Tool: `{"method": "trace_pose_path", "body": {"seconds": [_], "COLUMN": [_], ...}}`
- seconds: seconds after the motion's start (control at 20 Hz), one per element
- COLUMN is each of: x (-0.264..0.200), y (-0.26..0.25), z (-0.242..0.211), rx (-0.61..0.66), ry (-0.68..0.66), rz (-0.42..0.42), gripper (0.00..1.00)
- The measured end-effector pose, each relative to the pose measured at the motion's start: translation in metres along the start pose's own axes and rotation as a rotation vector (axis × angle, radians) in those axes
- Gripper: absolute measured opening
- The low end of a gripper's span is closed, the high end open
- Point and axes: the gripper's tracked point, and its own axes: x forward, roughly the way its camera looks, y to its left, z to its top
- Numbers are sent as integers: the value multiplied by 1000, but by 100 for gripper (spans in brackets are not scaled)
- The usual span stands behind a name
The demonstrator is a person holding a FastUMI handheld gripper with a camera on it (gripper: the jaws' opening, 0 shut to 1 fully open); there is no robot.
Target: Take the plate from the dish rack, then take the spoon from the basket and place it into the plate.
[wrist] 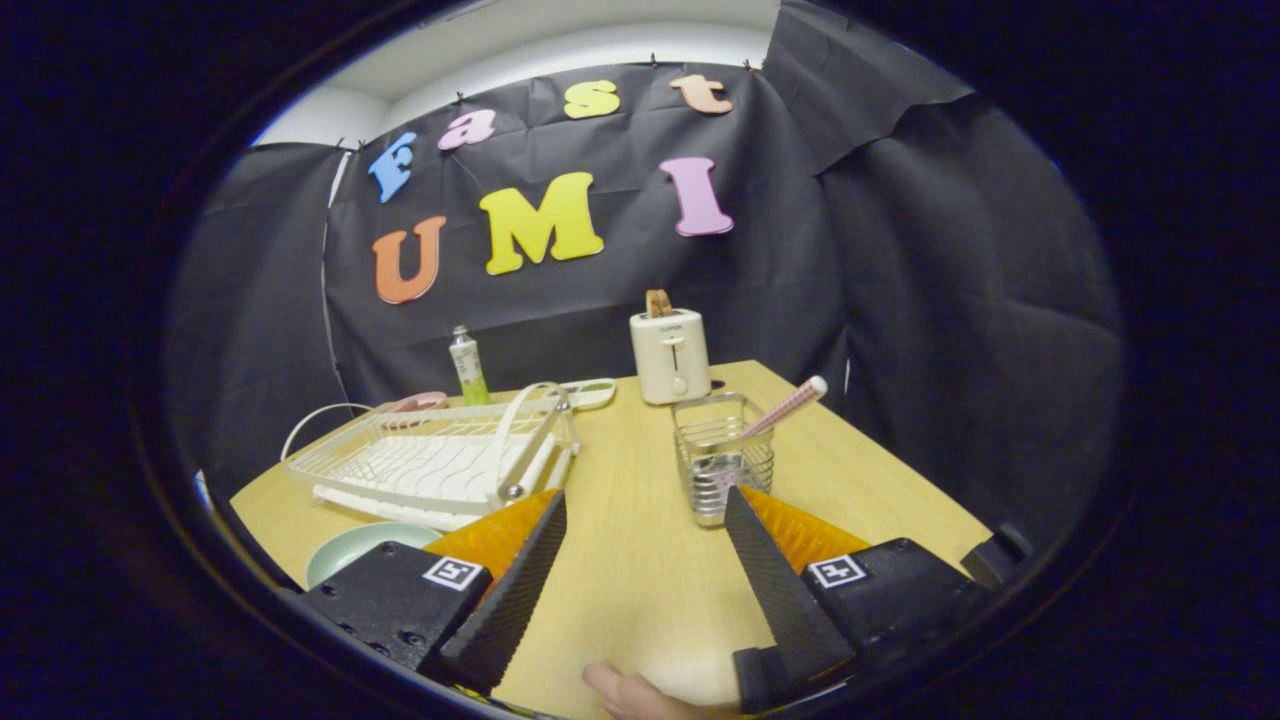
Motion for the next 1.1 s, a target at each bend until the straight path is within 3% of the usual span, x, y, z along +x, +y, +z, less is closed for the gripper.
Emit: {"method": "trace_pose_path", "body": {"seconds": [0.2, 0.4, 0.6, 0.75, 0.85, 1.1], "x": [32, 58, 89, 84, 86, 65], "y": [-38, -56, -59, -46, -46, -26], "z": [20, 43, 43, 50, 54, 79], "rx": [10, 130, 90, 129, 88, 0], "ry": [-20, -79, -89, -102, -127, -194], "rz": [-53, -55, -79, -16, -28, -46], "gripper": [100, 94, 63, 38, 19, 16]}}
